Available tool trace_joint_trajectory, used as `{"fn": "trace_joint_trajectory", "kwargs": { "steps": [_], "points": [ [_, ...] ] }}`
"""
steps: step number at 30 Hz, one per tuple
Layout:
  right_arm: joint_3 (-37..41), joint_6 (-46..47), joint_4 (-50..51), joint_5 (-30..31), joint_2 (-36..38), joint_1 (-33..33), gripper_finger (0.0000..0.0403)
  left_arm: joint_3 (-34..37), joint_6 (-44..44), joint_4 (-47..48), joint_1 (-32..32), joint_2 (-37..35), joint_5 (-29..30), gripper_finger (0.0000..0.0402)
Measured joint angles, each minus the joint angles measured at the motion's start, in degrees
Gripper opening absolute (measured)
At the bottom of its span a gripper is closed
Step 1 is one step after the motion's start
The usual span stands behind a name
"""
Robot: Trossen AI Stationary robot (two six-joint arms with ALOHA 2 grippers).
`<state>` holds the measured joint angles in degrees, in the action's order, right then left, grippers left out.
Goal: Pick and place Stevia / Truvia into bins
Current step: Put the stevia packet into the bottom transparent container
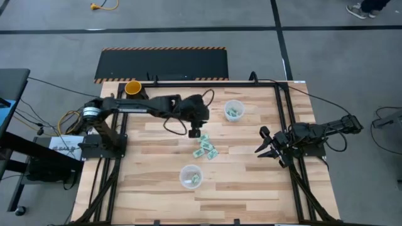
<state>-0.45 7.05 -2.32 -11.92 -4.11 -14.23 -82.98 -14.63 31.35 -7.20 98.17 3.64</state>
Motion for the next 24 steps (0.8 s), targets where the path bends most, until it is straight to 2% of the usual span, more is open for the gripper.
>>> {"fn": "trace_joint_trajectory", "kwargs": {
  "steps": [7, 13, 19, 24],
  "points": [
    [0.0, 0.02, 0.01, 0.0, -0.01, -0.01, 0.0087, 0.07, -7.21, 0.5, 2.14, 7.63, -3.37, 0.0103],
    [0.0, 0.02, -0.01, 0.0, -0.01, -0.01, 0.0087, 0.02, -7.52, -1.34, 1.96, 11.55, -12.26, 0.0103],
    [0.0, 0.01, -0.01, -0.01, 0.01, -0.01, 0.0087, 0.05, -7.94, 1.04, 3.4, 14.3, -13.94, 0.0103],
    [0.0, 0.02, 0.01, 0.0, -0.01, 0.01, 0.0087, 0.04, -7.87, 2.09, 5.4, 14.54, -12.89, 0.0103]
  ]
}}
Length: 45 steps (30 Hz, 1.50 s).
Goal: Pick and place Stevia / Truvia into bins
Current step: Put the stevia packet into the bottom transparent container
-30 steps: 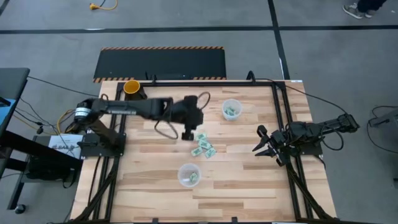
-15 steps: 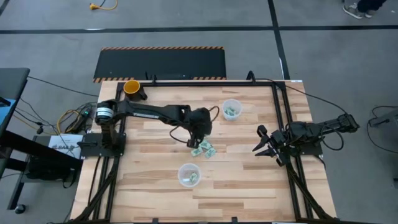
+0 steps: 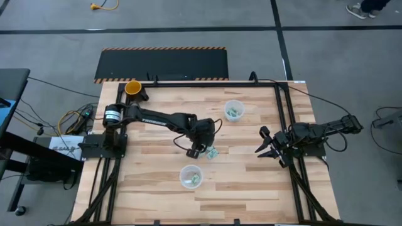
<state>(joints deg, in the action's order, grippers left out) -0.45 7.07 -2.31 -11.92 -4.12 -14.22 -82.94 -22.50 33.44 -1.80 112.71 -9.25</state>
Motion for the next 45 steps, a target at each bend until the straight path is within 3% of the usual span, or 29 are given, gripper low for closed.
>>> {"fn": "trace_joint_trajectory", "kwargs": {
  "steps": [4, 21, 27, 45],
  "points": [
    [0.0, 0.0, -0.01, 0.0, 0.0, 0.0, 0.0087, 0.0, 0.01, 0.18, 1.12, 0.0, 2.99, 0.0103],
    [0.0, -0.01, 0.03, 0.01, 0.0, -0.01, 0.0087, 0.0, -0.39, -1.8, 1.46, 5.75, 4.03, 0.0103],
    [0.0, 0.0, 0.01, 0.0, -0.46, -0.02, 0.0087, 0.0, -0.39, -1.91, 1.44, 5.62, 7.9, 0.0103],
    [0.0, 0.0, 0.0, 0.0, -0.48, -0.01, 0.0087, 0.0, -2.45, -1.91, 1.07, 5.49, 7.05, 0.0103]
  ]
}}
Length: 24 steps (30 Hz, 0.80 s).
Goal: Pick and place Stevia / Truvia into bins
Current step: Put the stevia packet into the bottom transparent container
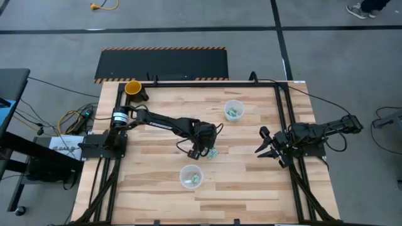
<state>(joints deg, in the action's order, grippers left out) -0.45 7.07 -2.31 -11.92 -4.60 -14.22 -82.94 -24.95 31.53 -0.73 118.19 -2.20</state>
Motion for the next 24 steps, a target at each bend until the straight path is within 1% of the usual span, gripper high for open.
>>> {"fn": "trace_joint_trajectory", "kwargs": {
  "steps": [18, 24],
  "points": [
    [0.0, -0.01, 0.0, 0.0, 0.0, 0.0, 0.0087, 0.0, -0.57, -0.2, -0.11, 0.0, 0.02, 0.0103],
    [0.0, 0.0, 0.0, 0.0, 0.0, -0.01, 0.0087, 0.0, -0.55, -0.17, -0.11, 0.0, 1.29, 0.0103]
  ]
}}
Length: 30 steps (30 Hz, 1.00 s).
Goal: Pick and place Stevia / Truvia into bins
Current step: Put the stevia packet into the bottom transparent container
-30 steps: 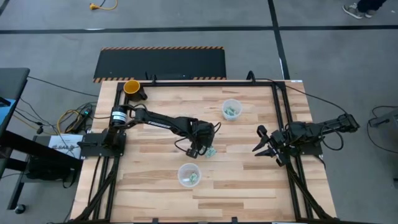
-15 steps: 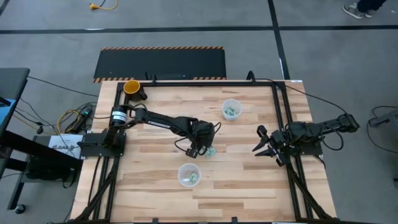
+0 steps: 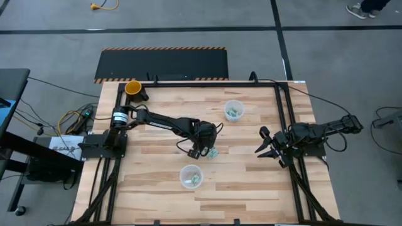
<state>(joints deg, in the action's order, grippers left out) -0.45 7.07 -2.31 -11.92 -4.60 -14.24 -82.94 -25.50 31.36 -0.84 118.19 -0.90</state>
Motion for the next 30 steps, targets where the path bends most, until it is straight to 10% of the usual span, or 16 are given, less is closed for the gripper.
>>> {"fn": "trace_joint_trajectory", "kwargs": {
  "steps": [30],
  "points": [
    [0.0, -0.02, 0.0, 0.0, 0.0, 0.02, 0.0087, 2.99, -0.2, -2.67, -0.66, 0.09, -1.86, 0.0103]
  ]
}}
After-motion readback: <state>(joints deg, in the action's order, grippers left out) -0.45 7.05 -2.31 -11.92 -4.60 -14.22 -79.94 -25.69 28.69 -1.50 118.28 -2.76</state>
